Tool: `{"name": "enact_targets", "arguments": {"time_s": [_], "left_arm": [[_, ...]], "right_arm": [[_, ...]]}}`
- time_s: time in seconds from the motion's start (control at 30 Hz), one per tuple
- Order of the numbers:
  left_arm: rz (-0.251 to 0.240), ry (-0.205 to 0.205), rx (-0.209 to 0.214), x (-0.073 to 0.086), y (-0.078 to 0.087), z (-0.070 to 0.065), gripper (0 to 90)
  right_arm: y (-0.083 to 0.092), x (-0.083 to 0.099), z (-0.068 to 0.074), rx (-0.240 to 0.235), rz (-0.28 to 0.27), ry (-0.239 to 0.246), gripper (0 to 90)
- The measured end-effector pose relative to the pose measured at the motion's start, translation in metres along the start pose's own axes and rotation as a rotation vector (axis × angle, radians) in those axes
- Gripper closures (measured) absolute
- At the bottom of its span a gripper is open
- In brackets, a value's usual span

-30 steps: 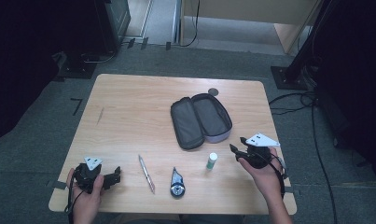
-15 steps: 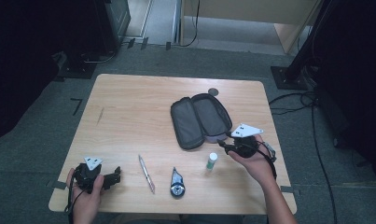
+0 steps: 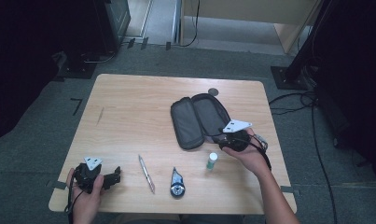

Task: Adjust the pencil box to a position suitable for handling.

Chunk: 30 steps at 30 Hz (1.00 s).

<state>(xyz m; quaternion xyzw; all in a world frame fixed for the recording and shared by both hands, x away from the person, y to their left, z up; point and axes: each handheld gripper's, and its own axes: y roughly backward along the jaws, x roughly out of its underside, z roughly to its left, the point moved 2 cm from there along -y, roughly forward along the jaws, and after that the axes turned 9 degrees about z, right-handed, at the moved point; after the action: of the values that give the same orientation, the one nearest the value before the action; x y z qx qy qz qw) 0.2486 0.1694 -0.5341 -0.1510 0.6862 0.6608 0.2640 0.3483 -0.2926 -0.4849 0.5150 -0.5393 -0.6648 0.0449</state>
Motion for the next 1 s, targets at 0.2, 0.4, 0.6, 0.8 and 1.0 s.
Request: {"name": "enact_targets", "arguments": {"time_s": [0.2,0.4,0.6,0.8,1.0], "left_arm": [[0.0,0.0,0.0,0.0,0.0,0.0,0.0],[0.0,-0.003,0.002,0.0,0.0,0.0,0.0],[0.0,-0.003,0.003,0.0,0.0,0.0,0.0],[0.0,-0.004,0.003,0.0,0.0,0.0,0.0],[0.0,-0.005,0.004,0.0,0.0,0.0,0.0]], "right_arm": [[-0.011,-0.009,-0.001,-0.028,0.059,0.043,54.0],[-0.019,-0.009,0.004,-0.031,0.112,0.104,67.8],[-0.018,-0.022,0.011,-0.118,0.17,0.088,89.5],[-0.026,-0.038,0.02,-0.164,0.185,0.1,89.7],[-0.039,-0.061,0.028,-0.196,0.187,0.063,89.7]]}}
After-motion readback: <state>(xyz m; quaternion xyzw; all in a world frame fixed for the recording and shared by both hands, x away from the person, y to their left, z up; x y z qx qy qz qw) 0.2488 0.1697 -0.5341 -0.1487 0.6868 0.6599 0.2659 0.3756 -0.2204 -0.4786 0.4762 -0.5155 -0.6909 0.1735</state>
